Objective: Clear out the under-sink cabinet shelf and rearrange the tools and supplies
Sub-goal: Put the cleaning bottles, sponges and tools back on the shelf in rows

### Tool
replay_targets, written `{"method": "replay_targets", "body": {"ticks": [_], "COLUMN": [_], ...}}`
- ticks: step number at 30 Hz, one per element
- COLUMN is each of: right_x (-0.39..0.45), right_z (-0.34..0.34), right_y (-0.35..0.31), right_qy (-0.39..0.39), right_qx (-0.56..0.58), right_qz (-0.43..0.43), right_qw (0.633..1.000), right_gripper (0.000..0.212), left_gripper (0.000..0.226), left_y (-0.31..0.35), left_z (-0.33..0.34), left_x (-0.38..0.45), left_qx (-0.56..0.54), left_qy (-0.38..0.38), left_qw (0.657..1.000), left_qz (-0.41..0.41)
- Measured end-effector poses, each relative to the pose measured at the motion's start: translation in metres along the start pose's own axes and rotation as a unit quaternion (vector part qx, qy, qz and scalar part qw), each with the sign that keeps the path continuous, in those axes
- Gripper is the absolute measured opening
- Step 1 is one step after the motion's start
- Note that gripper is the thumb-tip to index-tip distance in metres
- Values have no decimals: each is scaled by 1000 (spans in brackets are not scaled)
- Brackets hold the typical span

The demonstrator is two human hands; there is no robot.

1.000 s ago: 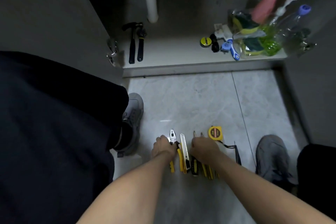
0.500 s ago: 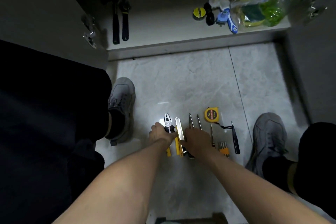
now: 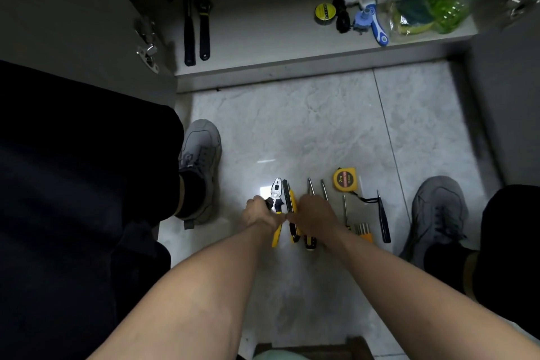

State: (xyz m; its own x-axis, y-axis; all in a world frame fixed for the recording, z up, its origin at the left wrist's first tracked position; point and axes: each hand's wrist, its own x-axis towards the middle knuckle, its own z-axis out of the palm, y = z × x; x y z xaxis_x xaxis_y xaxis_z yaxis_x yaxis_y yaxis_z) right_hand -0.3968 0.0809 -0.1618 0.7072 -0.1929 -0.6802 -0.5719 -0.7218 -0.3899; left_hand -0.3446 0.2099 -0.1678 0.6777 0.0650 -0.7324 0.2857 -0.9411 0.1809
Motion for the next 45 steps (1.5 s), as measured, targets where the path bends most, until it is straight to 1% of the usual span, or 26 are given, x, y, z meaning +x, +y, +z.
{"method": "replay_targets", "body": {"ticks": [2,5,9,11,14,18,21,23,26,29,32,36,42,45], "right_x": [-2,-7,-4,2,14,34,54,72,102,138,176,214,228,226], "right_z": [-9,-21,-41,-57,-83,-120,-155,-179,-213,-241,-257,-259,-243,-240], "right_y": [4,12,13,8,-2,-21,-44,-62,-90,-115,-131,-143,-154,-158], "right_qy": [-5,8,66,96,128,210,263,285,311,337,330,332,313,304], "right_qx": [30,57,124,156,170,217,225,247,272,253,212,160,84,71], "right_qz": [0,-8,-9,3,8,3,-9,-36,-84,-94,-91,-83,-115,-133], "right_qw": [1000,998,990,983,977,953,938,926,907,902,915,926,939,941], "right_gripper": [29,28,30,32,33,32,36,37,34,31,28,28,35,38], "left_gripper": [65,65,63,61,54,50,42,39,43,40,44,59,56,51], "left_y": [4,6,15,25,44,76,110,136,171,196,210,216,214,208], "left_z": [-4,-10,-32,-50,-79,-126,-174,-210,-260,-294,-308,-309,-310,-310], "left_x": [-1,-2,-2,2,11,29,47,62,87,118,152,185,196,196], "left_qx": [5,-11,-46,-35,-11,13,24,18,10,12,20,25,24,30], "left_qy": [-3,-4,13,33,70,117,148,178,227,225,202,188,208,230], "left_qw": [1000,1000,999,999,996,989,982,975,964,965,971,974,971,966], "left_qz": [1,-9,1,20,47,87,115,129,141,136,127,125,116,113]}}
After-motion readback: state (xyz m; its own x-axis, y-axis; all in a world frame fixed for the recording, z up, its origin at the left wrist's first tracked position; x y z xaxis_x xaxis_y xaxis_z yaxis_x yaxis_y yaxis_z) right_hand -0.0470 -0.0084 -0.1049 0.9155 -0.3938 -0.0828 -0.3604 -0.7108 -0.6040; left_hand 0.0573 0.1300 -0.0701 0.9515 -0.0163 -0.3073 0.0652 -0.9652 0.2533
